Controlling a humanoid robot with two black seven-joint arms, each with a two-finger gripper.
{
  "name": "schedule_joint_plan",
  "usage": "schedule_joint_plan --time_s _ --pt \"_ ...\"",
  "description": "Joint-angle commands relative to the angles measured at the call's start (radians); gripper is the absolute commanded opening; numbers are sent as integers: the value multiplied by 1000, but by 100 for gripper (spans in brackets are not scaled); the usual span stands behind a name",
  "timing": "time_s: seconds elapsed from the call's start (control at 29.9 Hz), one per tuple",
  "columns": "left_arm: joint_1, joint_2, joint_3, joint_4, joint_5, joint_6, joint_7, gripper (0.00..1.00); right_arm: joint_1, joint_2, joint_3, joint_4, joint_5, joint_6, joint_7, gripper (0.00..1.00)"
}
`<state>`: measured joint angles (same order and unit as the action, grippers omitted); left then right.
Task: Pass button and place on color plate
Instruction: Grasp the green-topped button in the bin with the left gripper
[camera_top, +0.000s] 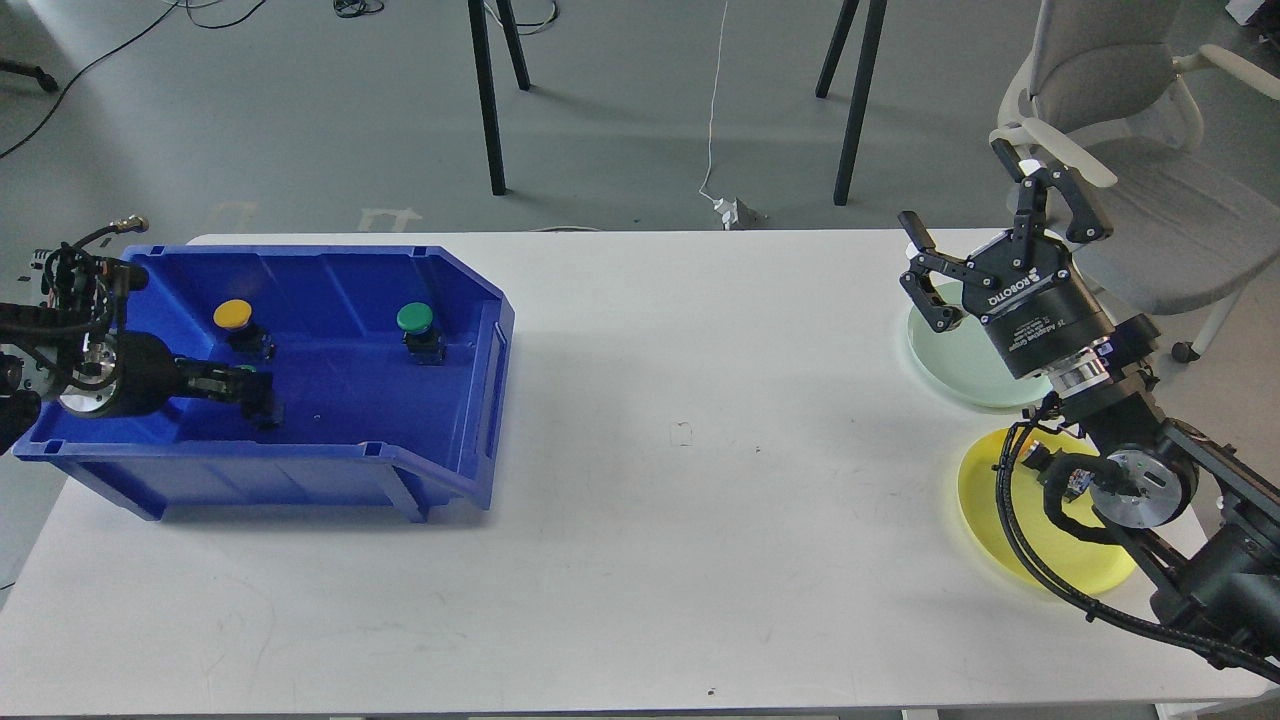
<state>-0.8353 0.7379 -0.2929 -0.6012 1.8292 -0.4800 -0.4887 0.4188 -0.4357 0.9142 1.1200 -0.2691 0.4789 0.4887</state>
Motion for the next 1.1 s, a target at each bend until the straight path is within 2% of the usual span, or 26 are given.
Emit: schedule_joint_plan --time_s 0.0,0.27,0.4,1.07 --pt "-1 0 0 0 2 0 0 45 0 0 0 -2 1 1 0 93" --pt "1 1 1 0 5 1 0 30 -5 2 0 -2 -1 0 0 93" --pt "-1 1 17 0 2 3 0 26 -6 2 0 -2 1 1 0 93" --pt "-54 15 23 -22 -47 -9 0 26 -6 2 0 0 1 1 0 93"
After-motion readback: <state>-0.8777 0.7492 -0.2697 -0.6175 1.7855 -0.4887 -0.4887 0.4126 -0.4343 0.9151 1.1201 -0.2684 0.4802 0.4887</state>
